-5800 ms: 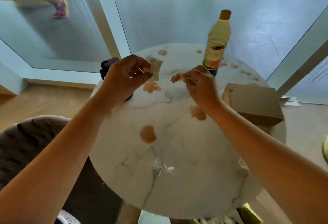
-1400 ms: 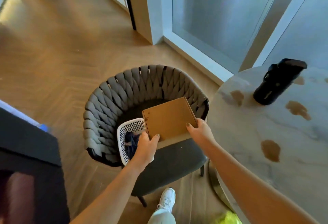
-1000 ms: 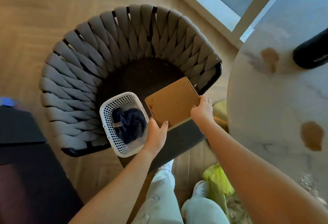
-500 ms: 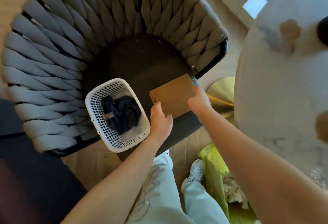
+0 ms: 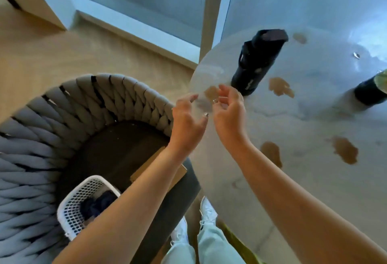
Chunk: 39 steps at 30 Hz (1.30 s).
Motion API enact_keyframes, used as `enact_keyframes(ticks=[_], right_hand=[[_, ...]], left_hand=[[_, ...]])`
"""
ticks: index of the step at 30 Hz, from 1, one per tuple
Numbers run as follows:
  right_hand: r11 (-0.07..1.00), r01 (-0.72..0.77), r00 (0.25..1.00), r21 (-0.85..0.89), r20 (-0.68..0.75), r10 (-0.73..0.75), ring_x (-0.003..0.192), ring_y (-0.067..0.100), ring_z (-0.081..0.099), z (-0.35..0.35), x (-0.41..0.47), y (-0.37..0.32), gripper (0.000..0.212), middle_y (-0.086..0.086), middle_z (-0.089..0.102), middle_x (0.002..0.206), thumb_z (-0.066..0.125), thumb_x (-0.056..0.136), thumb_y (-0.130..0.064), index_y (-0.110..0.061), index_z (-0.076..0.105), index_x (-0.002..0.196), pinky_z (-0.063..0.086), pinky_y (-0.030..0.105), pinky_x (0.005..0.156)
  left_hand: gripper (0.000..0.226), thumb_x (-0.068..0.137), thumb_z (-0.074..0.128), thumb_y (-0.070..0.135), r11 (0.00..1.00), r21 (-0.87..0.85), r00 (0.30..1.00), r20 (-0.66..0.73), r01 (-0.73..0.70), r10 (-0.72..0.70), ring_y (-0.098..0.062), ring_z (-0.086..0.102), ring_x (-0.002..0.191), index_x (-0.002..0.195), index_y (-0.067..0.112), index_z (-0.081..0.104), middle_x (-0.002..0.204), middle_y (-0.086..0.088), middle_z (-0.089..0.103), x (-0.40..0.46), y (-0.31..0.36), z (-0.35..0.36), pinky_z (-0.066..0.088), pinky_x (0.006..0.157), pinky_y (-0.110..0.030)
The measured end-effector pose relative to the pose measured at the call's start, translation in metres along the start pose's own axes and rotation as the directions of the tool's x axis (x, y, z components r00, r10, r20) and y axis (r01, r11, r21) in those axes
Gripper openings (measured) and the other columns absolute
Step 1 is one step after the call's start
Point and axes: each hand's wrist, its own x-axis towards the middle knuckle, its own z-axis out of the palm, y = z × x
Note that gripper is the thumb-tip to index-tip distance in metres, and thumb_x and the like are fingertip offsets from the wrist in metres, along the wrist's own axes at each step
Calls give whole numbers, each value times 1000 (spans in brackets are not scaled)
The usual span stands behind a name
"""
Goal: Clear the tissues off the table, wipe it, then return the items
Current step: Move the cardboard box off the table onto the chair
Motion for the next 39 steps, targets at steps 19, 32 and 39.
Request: enact_keyframes(ticks=[19, 32, 39], right_hand=[[894, 210, 966, -397, 228, -126, 101, 23, 54, -107, 156, -23, 62, 8, 54, 114, 77, 62, -17, -17, 50, 118, 42, 23, 78], [841, 479, 828, -254, 448, -337, 92, 20, 57, 16, 81, -99, 63, 0, 58, 103, 77, 58, -31, -22, 51, 115, 51, 33, 80], [819, 523, 692, -237, 679, -245, 89, 14, 51, 140, 30, -84, 64, -3, 54, 104, 76, 62, -35, -23, 48, 118, 42, 19, 66]], left_hand=[[70, 43, 78, 40, 997, 53, 993, 107, -60, 54, -11, 62, 89, 106, 21, 54, 96, 4, 65, 139, 78, 94, 54, 75, -38], [65, 59, 82, 28, 975, 181, 982, -116, -129, 152, 9, 51, 87, 115, 20, 51, 97, 19, 55, 79, 50, -92, 37, 73, 2], [54, 60, 82, 29, 964, 265, 994, -105, 5, 24, 12, 51, 86, 107, 23, 57, 91, 19, 58, 37, -47, -186, 42, 81, -5]])
